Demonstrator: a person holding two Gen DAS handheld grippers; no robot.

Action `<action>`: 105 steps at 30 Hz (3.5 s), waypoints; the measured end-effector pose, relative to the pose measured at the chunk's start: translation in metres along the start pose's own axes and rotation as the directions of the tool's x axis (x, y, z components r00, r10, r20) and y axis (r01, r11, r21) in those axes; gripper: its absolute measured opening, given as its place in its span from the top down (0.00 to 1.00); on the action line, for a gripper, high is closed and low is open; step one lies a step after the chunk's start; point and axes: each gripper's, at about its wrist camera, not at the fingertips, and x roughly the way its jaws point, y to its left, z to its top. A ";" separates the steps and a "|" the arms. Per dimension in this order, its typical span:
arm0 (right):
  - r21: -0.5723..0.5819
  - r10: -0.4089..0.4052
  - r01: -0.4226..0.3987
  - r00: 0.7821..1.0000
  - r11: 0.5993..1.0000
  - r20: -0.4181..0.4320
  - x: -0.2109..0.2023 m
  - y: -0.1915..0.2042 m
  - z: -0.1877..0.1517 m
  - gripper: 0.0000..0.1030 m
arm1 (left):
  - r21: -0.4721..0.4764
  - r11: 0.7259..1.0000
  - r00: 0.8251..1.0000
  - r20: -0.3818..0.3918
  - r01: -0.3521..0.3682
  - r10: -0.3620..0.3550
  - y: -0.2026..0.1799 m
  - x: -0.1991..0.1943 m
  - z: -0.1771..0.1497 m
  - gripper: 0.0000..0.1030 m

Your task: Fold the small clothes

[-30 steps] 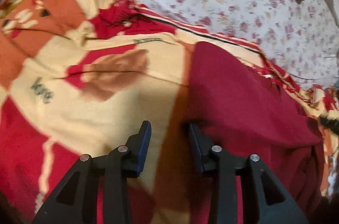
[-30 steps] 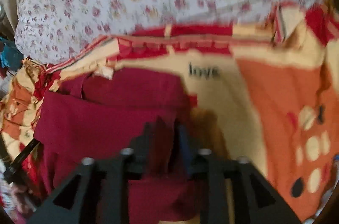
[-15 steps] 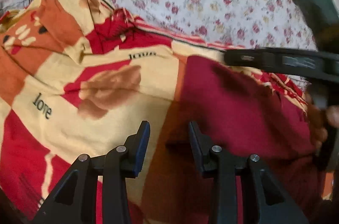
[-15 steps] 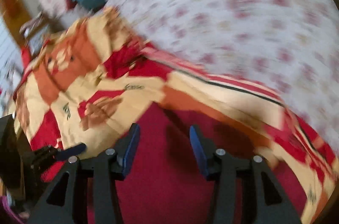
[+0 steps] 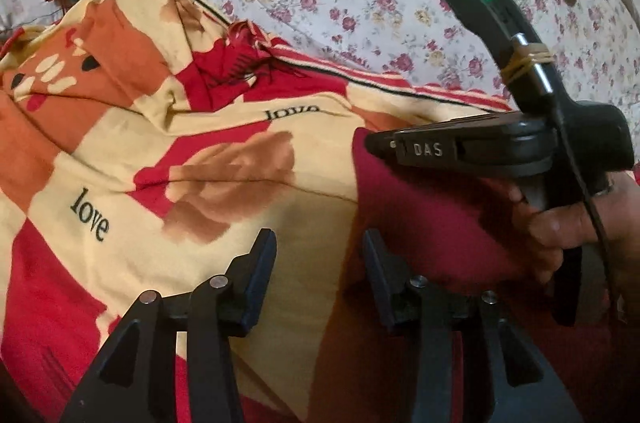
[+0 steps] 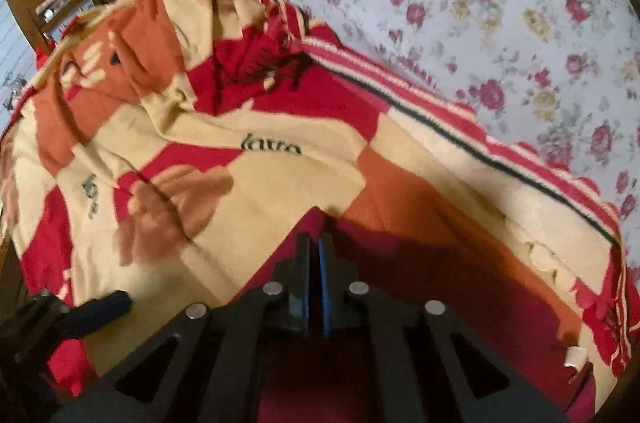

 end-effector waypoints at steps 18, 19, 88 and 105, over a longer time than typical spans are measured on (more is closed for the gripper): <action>0.273 -0.065 0.047 0.996 0.961 0.057 -0.059 -0.032 -0.079 0.72 | -0.001 1.000 1.000 0.016 -0.005 0.005 -0.002 0.000 -0.007 0.76; 0.302 -0.067 0.043 0.995 0.952 0.070 -0.065 -0.035 -0.085 0.71 | -0.016 1.000 1.000 0.015 0.005 -0.005 0.000 0.000 -0.006 0.76; 0.498 0.087 -0.153 0.984 0.853 0.154 -0.188 -0.056 -0.214 0.85 | 0.018 0.969 0.969 -0.002 0.248 -0.248 -0.032 -0.089 -0.061 0.76; 0.385 0.098 -0.147 0.985 0.911 0.142 -0.211 -0.031 -0.237 0.42 | 0.010 0.955 0.954 -0.046 0.295 -0.295 -0.024 -0.104 -0.072 0.76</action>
